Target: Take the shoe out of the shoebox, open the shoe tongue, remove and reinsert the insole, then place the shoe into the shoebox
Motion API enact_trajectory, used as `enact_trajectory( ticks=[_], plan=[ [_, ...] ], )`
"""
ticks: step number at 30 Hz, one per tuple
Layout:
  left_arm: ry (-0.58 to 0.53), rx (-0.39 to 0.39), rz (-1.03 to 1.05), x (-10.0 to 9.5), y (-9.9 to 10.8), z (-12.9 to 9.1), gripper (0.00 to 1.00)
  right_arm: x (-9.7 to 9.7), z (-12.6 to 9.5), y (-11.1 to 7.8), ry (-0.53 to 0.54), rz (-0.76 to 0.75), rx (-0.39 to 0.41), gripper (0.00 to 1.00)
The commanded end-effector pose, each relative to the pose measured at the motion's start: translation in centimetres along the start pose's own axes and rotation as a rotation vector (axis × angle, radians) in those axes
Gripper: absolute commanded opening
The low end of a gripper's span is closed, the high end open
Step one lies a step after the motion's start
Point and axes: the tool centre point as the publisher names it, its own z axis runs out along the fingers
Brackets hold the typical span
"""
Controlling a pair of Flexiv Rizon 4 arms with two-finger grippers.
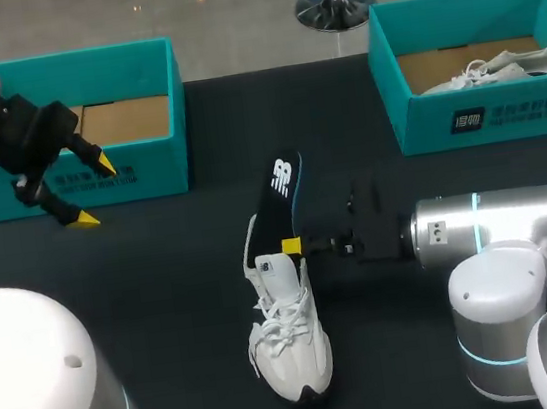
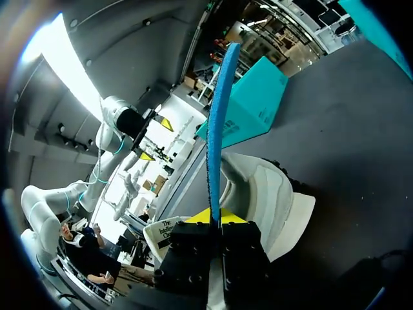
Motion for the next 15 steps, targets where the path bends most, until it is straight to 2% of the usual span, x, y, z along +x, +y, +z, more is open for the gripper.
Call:
enact_trajectory(
  ticks=[1, 7, 8, 10, 15],
  plan=[
    [0.002, -0.003, 0.0, 0.0, 0.0, 0.0, 1.0, 0.4, -0.2, 0.1, -0.036, -0.002, 0.045, 0.0],
    [0.002, -0.003, 0.0, 0.0, 0.0, 0.0, 1.0, 0.3, -0.1, -0.3, -0.042, 0.005, 0.085, 0.0],
    [0.002, -0.003, 0.0, 0.0, 0.0, 0.0, 1.0, 0.3, -0.1, -0.3, -0.042, 0.007, 0.089, 0.27],
    [0.002, -0.003, 0.0, 0.0, 0.0, 0.0, 1.0, 0.6, 0.1, -0.1, -0.048, 0.005, 0.096, 1.0],
    [0.002, -0.003, 0.0, 0.0, 0.0, 0.0, 1.0, 0.9, 0.4, 1.0, -0.044, -0.015, 0.113, 1.0]
  ],
)
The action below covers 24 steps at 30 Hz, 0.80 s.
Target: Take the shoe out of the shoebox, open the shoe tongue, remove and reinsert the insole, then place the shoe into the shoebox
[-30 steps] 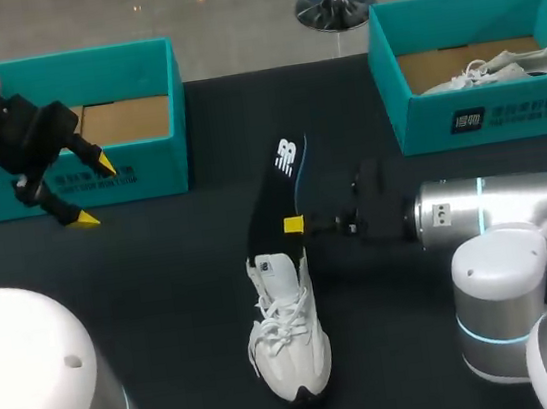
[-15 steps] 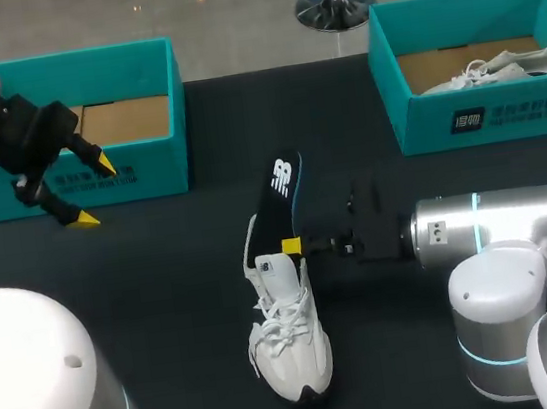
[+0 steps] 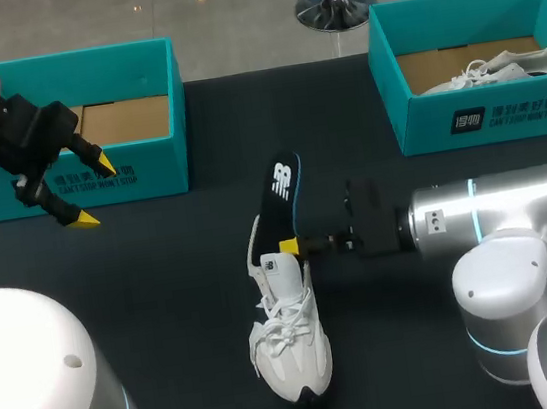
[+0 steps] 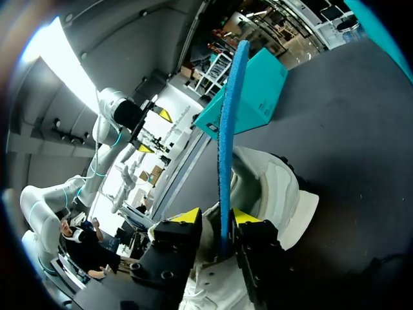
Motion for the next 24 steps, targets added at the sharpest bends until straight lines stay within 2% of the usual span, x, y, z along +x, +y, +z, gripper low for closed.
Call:
enact_trajectory(
  ticks=[1, 13, 14, 15, 16, 17, 24],
  plan=[
    [0.002, -0.003, 0.0, 0.0, 0.0, 0.0, 1.0, 0.4, 0.6, 1.3, -0.024, -0.017, 0.045, 1.0],
    [0.002, -0.003, 0.0, 0.0, 0.0, 0.0, 1.0, 1.4, 0.2, 4.8, -0.043, -0.093, 0.054, 1.0],
    [0.002, -0.003, 0.0, 0.0, 0.0, 0.0, 1.0, 1.3, 0.1, 4.9, -0.043, -0.094, 0.053, 0.95],
    [0.002, -0.003, 0.0, 0.0, 0.0, 0.0, 1.0, 1.3, 0.1, 5.0, -0.044, -0.094, 0.054, 0.62],
    [0.002, -0.003, 0.0, 0.0, 0.0, 0.0, 1.0, 1.2, 0.0, 5.0, -0.046, -0.095, 0.055, 0.44],
    [0.002, -0.003, 0.0, 0.0, 0.0, 0.0, 1.0, 1.2, 0.0, 5.1, -0.049, -0.096, 0.057, 0.0],
    [0.002, -0.003, 0.0, 0.0, 0.0, 0.0, 1.0, 0.9, 0.1, 4.7, -0.054, -0.09, 0.069, 0.0]
  ],
)
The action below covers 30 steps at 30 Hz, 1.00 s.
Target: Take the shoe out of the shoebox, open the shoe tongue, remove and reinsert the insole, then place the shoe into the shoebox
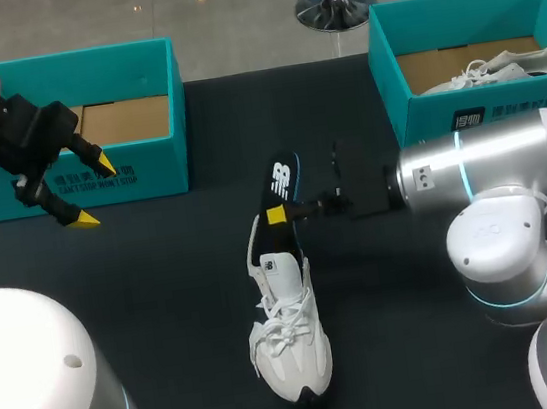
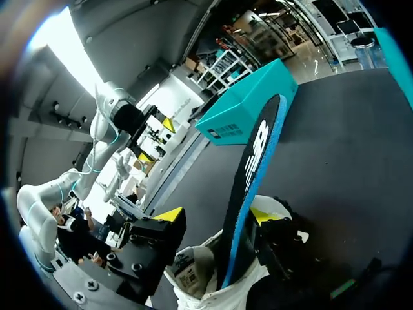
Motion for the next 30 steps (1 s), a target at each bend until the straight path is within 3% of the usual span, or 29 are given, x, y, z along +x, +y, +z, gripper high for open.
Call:
enact_trajectory(
  ticks=[1, 18, 30],
  plan=[
    [0.002, -0.003, 0.0, 0.0, 0.0, 0.0, 1.0, 0.1, 0.2, 0.0, -0.012, 0.005, 0.018, 0.0],
    [0.002, -0.003, 0.0, 0.0, 0.0, 0.0, 1.0, -0.2, 0.7, -0.5, 0.009, 0.012, 0.053, 0.0],
    [0.002, -0.003, 0.0, 0.0, 0.0, 0.0, 1.0, 0.4, 1.8, -4.3, 0.026, 0.076, 0.085, 0.0]
  ],
)
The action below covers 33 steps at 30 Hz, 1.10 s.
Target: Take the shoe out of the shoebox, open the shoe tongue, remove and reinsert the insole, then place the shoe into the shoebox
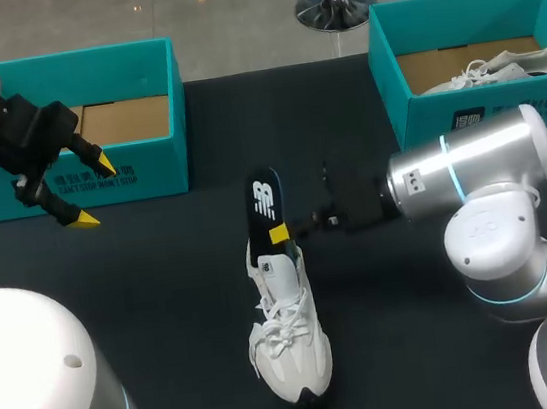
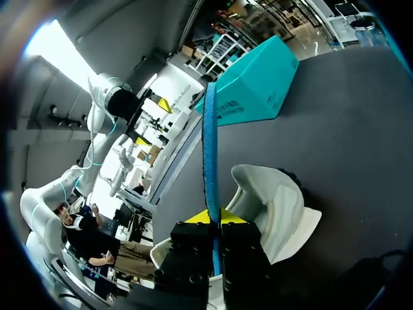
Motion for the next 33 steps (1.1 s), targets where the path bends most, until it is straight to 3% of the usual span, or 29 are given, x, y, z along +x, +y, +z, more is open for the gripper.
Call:
enact_trajectory(
  ticks=[1, 10, 11, 12, 13, 14, 15, 19, 21, 23, 24, 28, 29, 30, 33],
  plan=[
    [0.002, -0.003, 0.0, 0.0, 0.0, 0.0, 1.0, 0.3, 0.7, -1.6, -0.008, 0.019, -0.018, 0.0],
    [0.002, -0.003, 0.0, 0.0, 0.0, 0.0, 1.0, 0.3, 0.8, -3.1, -0.014, 0.058, -0.005, 0.0],
    [0.002, -0.003, 0.0, 0.0, 0.0, 0.0, 1.0, 0.3, 0.8, -3.1, -0.016, 0.059, -0.005, 0.16],
    [0.002, -0.003, 0.0, 0.0, 0.0, 0.0, 1.0, 0.4, 0.7, -2.8, -0.016, 0.058, -0.006, 0.41],
    [0.002, -0.003, 0.0, 0.0, 0.0, 0.0, 1.0, 0.4, 0.7, -2.6, -0.02, 0.055, -0.01, 0.49],
    [0.002, -0.003, 0.0, 0.0, 0.0, 0.0, 1.0, 0.5, 0.6, -2.3, -0.023, 0.049, -0.012, 0.75],
    [0.002, -0.003, 0.0, 0.0, 0.0, 0.0, 1.0, 0.5, 0.6, -1.9, -0.021, 0.039, -0.012, 0.81],
    [0.002, -0.003, 0.0, 0.0, 0.0, 0.0, 1.0, 0.6, 0.5, -0.4, -0.028, 0.016, -0.004, 0.82],
    [0.002, -0.003, 0.0, 0.0, 0.0, 0.0, 1.0, 0.3, 0.3, 0.2, -0.029, 0.003, -0.001, 0.87],
    [0.002, -0.003, 0.0, 0.0, 0.0, 0.0, 1.0, 0.0, 0.2, 1.0, -0.032, -0.007, 0.006, 0.8],
    [0.002, -0.003, 0.0, 0.0, 0.0, 0.0, 1.0, 0.0, 0.2, 1.3, -0.034, -0.012, 0.01, 0.71],
    [0.002, -0.003, 0.0, 0.0, 0.0, 0.0, 1.0, -0.4, -0.2, 2.2, -0.046, -0.024, 0.016, 0.27],
    [0.002, -0.003, 0.0, 0.0, 0.0, 0.0, 1.0, -0.5, -0.3, 2.2, -0.049, -0.027, 0.018, 0.1],
    [0.002, -0.003, 0.0, 0.0, 0.0, 0.0, 1.0, -0.5, -0.4, 2.3, -0.049, -0.027, 0.017, 0.0],
    [0.002, -0.003, 0.0, 0.0, 0.0, 0.0, 1.0, -0.5, -0.5, 2.3, -0.051, -0.033, 0.018, 0.0]
  ],
)
